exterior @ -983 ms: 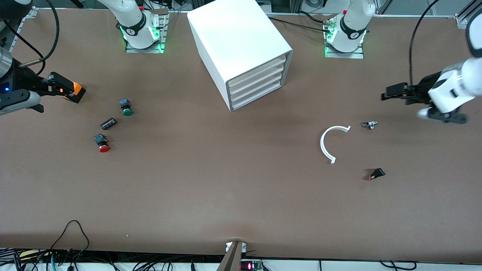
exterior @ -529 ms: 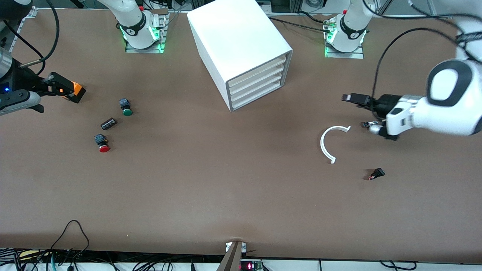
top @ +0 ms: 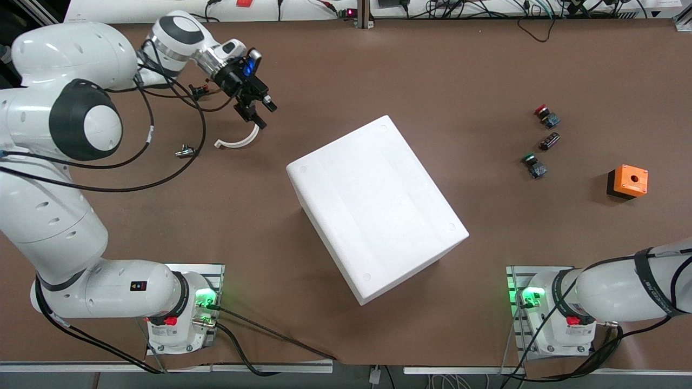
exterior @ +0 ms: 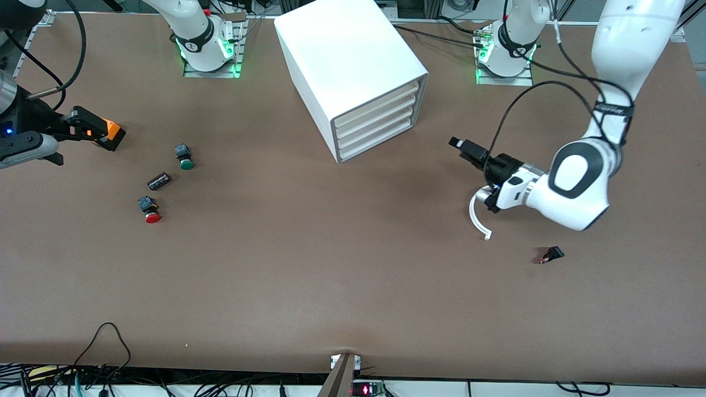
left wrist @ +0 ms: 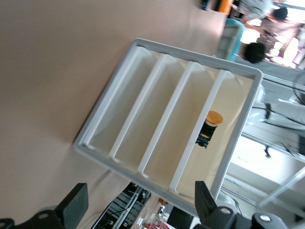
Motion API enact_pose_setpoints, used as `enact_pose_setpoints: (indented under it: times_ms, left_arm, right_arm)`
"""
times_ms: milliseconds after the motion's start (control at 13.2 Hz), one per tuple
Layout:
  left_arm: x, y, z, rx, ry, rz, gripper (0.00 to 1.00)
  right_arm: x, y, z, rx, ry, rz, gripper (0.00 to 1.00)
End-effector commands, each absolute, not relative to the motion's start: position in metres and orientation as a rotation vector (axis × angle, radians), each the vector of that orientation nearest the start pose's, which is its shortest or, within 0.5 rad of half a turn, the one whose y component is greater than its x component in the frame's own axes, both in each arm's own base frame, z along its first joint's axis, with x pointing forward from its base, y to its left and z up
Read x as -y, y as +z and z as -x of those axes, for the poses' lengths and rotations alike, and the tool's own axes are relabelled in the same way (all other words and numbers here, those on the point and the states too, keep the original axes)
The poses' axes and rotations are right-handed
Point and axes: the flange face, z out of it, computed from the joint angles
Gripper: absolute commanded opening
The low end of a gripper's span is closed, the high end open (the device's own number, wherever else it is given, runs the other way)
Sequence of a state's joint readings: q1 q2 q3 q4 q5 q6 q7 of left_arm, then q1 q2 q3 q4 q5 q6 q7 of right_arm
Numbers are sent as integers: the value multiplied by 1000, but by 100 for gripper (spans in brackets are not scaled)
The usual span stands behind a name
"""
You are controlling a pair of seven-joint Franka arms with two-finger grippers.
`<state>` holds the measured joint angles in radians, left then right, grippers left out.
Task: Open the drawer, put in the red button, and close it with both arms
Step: 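Grasp the lowest drawer handle with the left gripper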
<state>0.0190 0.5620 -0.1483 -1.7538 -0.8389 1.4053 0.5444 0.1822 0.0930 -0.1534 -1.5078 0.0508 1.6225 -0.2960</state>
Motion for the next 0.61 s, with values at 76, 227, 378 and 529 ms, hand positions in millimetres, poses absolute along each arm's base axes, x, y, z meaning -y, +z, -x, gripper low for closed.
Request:
enact_pose_setpoints:
  times_ms: [76, 227, 378, 529]
  left_arm:
    - [207, 228, -543, 517, -656, -1711, 85]
    - [239, 206, -531, 563, -600, -1616, 75]
    - [273, 188, -518, 603, -563, -1581, 71]
    - [302, 176, -508, 640, -500, -1547, 64]
  right_arm:
    - [-23, 610, -587, 522, -49, 3070, 100]
    - [-23, 610, -587, 522, -49, 3070, 100]
    - [-23, 610, -587, 522, -51, 3070, 100]
    - [-22, 610, -587, 519, -51, 3071, 100]
